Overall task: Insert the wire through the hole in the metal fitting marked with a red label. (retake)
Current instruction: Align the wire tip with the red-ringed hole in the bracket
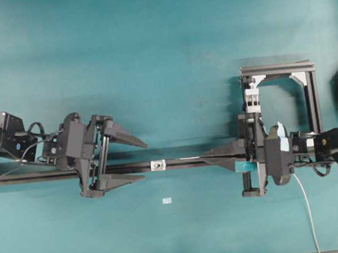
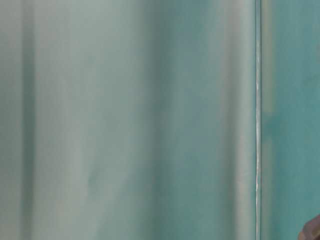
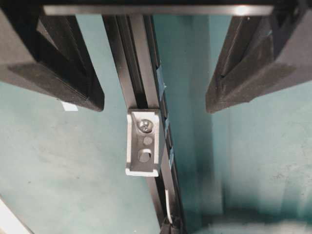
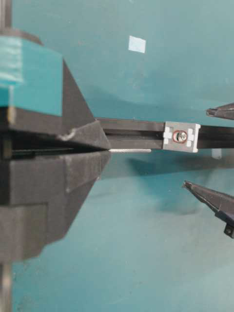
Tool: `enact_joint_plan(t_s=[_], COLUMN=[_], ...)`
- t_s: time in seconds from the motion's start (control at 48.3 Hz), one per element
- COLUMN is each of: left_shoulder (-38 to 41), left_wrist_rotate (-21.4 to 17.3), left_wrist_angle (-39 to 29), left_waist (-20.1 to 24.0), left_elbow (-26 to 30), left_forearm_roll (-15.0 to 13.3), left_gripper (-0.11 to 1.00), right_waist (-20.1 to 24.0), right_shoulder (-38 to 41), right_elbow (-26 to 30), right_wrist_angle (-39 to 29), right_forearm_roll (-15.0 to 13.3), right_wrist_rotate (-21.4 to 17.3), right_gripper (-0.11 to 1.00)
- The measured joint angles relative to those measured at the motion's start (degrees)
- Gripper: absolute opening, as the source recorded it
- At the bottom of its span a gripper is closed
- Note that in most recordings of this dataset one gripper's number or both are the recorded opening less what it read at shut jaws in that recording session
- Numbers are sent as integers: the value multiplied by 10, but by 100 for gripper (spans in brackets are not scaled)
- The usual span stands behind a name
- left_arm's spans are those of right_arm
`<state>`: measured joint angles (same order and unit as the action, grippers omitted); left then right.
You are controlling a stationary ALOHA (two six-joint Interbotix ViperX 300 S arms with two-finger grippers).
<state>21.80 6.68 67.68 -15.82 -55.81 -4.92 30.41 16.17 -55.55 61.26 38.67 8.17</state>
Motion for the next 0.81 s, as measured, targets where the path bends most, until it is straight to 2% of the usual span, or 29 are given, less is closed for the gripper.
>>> enact_joint_plan(t_s=[0.29, 0.808], left_shoulder=[0, 0], left_wrist_rotate=[0, 0], left_wrist_angle=[0, 0], left_waist=[0, -1], left_elbow=[1, 1], left_forearm_roll=[0, 0], left_gripper=[61, 61], right_waist=[1, 0], right_shoulder=[32, 35], right_elbow=[15, 19], right_wrist_angle=[29, 40], right_forearm_roll=[0, -1], right_wrist_rotate=[-1, -1], right_gripper=[3, 3])
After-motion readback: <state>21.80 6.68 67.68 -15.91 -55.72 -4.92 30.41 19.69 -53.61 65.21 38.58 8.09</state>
